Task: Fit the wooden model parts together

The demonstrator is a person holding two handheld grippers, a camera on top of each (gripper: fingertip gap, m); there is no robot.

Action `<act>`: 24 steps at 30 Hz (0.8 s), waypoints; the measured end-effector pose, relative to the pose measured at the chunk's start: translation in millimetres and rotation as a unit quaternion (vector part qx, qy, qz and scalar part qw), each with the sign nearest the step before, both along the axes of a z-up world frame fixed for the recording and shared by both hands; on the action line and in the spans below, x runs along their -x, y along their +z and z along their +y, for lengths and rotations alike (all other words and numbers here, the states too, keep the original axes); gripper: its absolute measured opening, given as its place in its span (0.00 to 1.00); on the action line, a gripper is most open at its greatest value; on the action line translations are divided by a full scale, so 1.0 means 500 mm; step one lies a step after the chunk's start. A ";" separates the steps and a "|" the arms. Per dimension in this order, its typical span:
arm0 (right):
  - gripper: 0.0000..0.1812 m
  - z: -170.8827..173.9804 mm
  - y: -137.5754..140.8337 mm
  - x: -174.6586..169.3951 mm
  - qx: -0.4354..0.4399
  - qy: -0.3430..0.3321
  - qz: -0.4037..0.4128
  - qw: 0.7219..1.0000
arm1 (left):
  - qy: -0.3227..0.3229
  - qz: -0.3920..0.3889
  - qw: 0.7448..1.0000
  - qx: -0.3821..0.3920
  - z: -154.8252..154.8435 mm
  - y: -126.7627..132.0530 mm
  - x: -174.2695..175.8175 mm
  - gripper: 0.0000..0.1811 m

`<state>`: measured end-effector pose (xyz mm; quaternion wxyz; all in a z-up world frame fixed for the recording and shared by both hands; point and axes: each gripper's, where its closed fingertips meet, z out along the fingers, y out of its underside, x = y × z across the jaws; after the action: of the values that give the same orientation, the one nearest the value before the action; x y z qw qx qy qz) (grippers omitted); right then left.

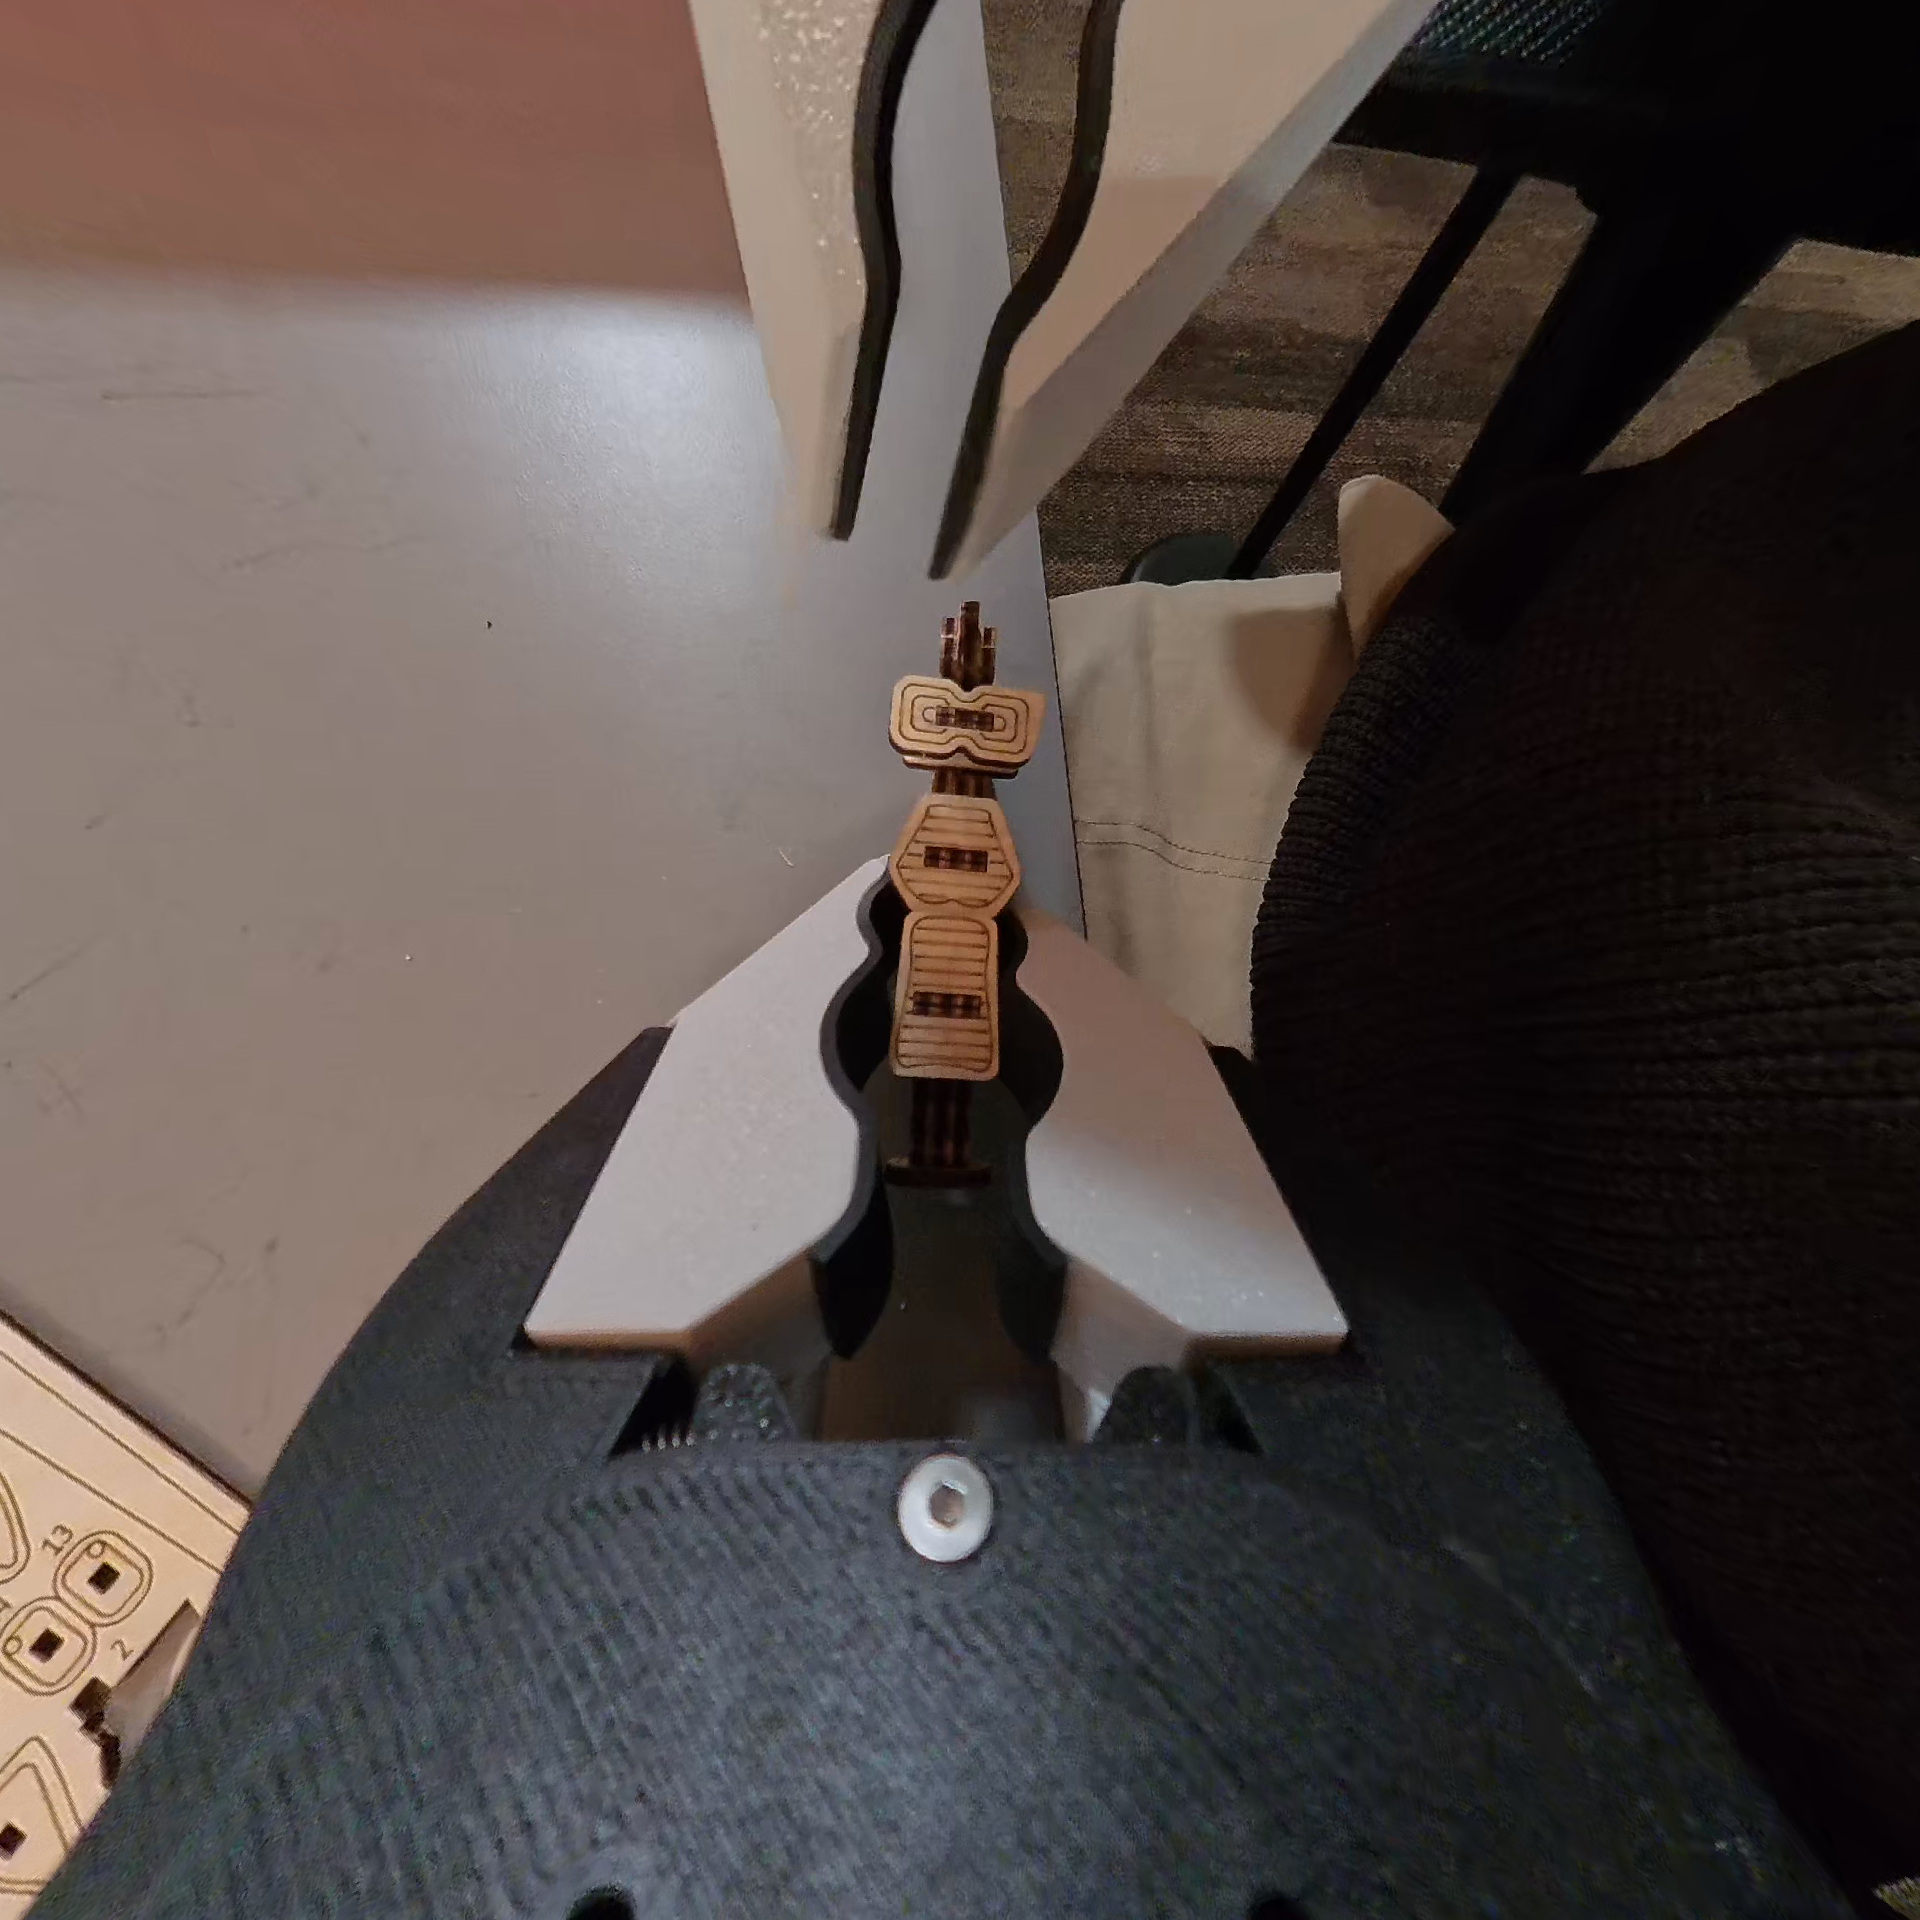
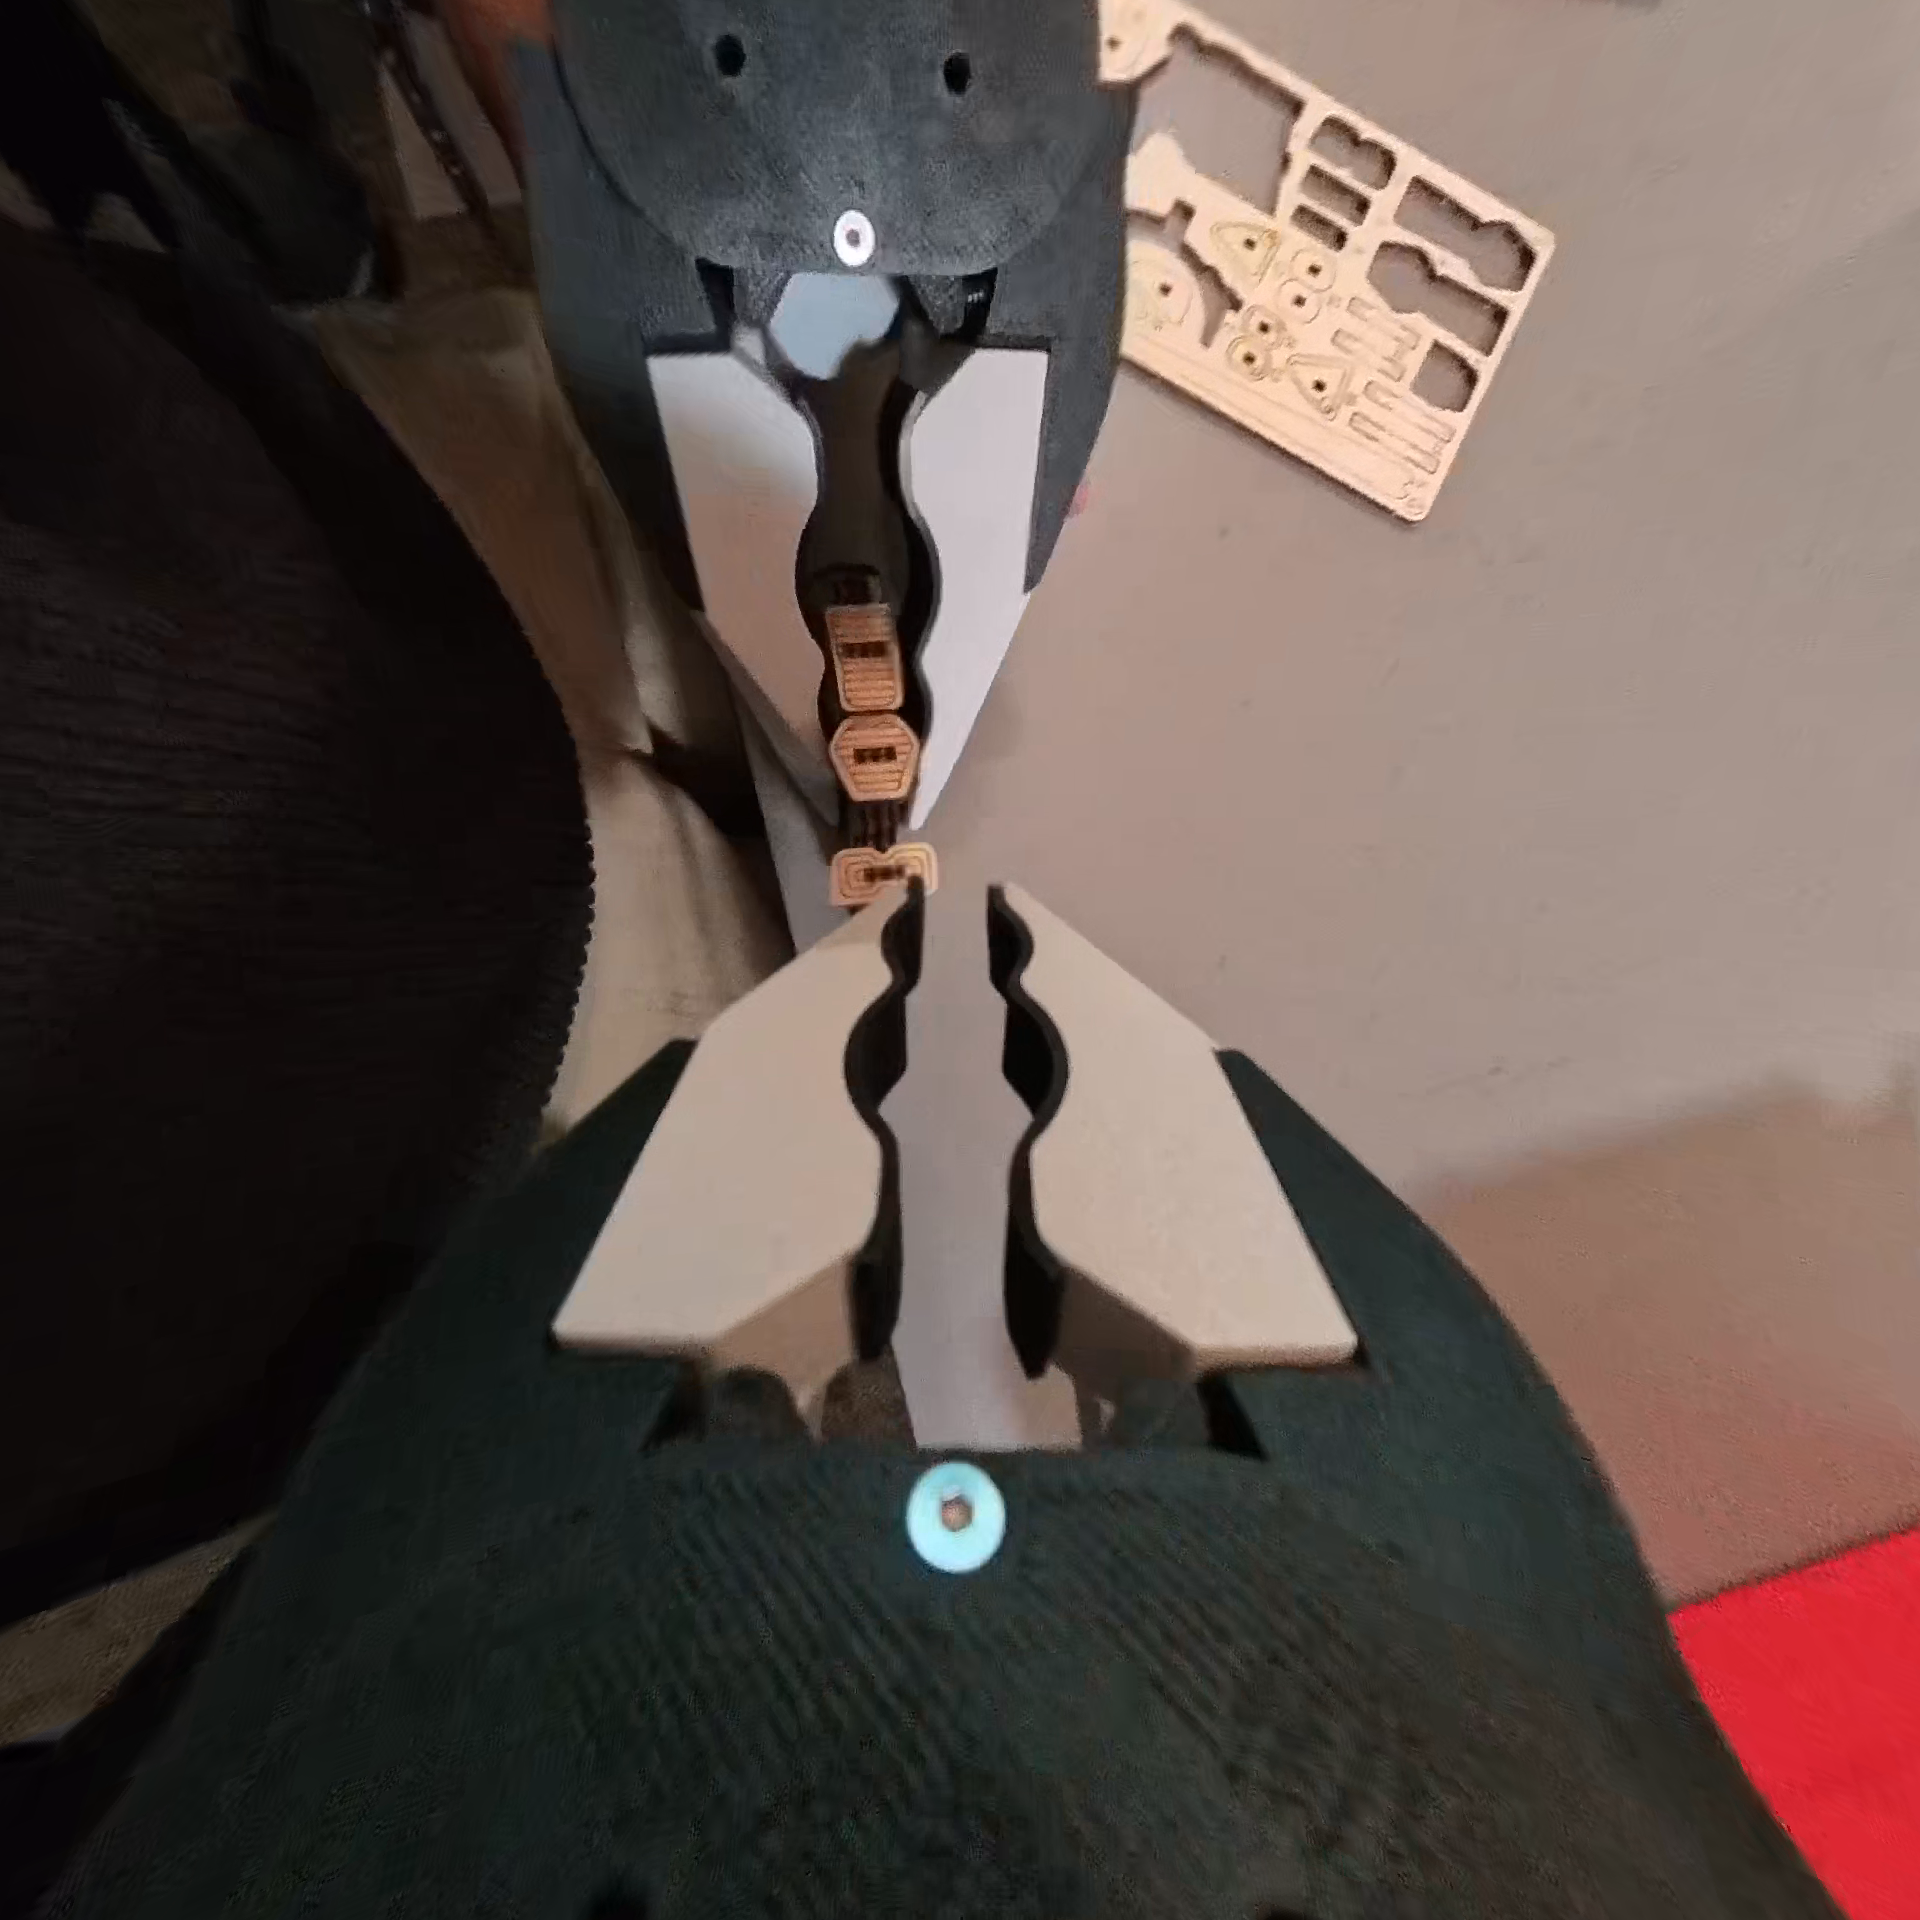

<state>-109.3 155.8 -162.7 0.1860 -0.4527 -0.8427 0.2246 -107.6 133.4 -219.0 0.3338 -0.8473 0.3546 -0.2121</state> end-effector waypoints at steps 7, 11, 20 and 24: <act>0.05 -0.014 -0.020 0.004 -0.014 0.071 -0.070 0.995 | 0.008 0.001 1.000 -0.001 0.005 0.000 0.003 0.08; 0.06 -0.028 -0.020 0.008 -0.008 0.081 -0.078 0.994 | 0.012 -0.001 1.000 0.000 0.007 0.000 0.005 0.08; 0.05 -0.022 -0.041 0.002 -0.018 0.073 -0.080 0.994 | 0.013 -0.003 1.000 0.002 0.006 0.001 0.004 0.08; 0.05 -0.022 -0.001 0.009 0.011 0.058 -0.051 0.997 | 0.013 -0.003 1.000 0.002 0.006 0.001 0.004 0.08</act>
<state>-113.9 144.6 -163.4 0.1244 -0.4163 -0.8732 0.2208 -109.7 136.6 -218.8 0.3361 -0.8519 0.3420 -0.2103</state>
